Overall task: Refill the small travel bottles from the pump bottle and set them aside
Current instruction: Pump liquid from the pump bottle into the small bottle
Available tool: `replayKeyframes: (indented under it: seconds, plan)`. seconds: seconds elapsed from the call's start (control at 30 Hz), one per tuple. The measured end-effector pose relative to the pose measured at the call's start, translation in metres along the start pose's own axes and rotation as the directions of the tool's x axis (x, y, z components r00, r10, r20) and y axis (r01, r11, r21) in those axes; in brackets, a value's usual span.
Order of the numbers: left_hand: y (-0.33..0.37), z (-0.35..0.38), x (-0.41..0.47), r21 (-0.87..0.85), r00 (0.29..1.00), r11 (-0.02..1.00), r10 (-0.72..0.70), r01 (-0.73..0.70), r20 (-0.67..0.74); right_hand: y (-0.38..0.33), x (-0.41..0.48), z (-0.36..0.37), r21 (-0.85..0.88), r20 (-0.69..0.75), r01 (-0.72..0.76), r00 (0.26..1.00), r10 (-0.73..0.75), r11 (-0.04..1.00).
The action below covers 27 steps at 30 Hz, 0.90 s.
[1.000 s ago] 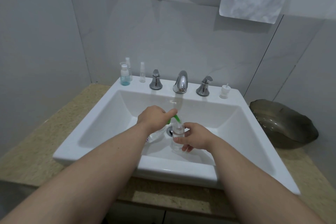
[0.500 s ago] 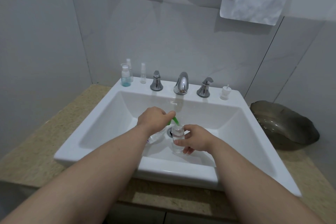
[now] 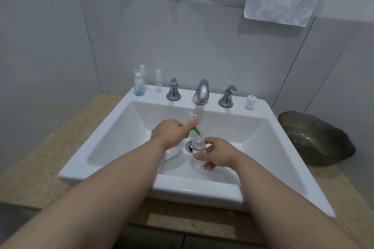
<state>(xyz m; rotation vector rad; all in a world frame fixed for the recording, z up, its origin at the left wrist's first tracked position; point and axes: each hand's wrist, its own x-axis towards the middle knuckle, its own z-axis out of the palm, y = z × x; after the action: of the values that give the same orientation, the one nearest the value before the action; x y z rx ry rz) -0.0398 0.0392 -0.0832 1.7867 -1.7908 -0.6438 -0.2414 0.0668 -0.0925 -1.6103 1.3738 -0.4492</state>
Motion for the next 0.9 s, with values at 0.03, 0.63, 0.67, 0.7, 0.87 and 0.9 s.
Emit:
replayKeyframes:
  seconds: [0.03, 0.63, 0.67, 0.7, 0.87, 0.9]
  plan:
    - [0.0, 0.0, 0.0003, -0.002, 1.0, 1.0, -0.002, 0.002, -0.002, 0.0, 0.0001, 0.0001, -0.001, -0.002, 0.0, 1.0, 0.0, 1.0]
    - [0.0042, 0.0016, 0.0043, -0.001, 0.998, 0.998, -0.059, 0.059, 0.001, 0.0, -0.0005, 0.0007, -0.002, -0.01, 0.002, 1.0, -0.002, 1.0]
    - [0.0045, 0.0015, 0.0045, -0.005, 0.998, 0.998, -0.061, 0.061, 0.002, -0.0003, -0.0006, 0.0008, 0.0, -0.009, 0.001, 1.0, -0.001, 1.0]
    - [0.0049, 0.0015, 0.0047, -0.006, 0.998, 0.998, -0.062, 0.062, 0.003, -0.0005, -0.0008, 0.0007, 0.002, -0.008, 0.001, 1.0, -0.001, 1.0]
    - [0.0051, 0.0014, 0.0044, -0.001, 0.998, 0.998, -0.058, 0.058, -0.003, -0.0003, -0.0008, 0.0013, -0.003, -0.001, 0.0, 1.0, 0.0, 1.0]
    - [0.0054, 0.0011, 0.0042, -0.002, 0.998, 0.998, -0.055, 0.055, -0.002, -0.0001, -0.0005, 0.0012, -0.007, -0.002, -0.001, 1.0, 0.001, 1.0]
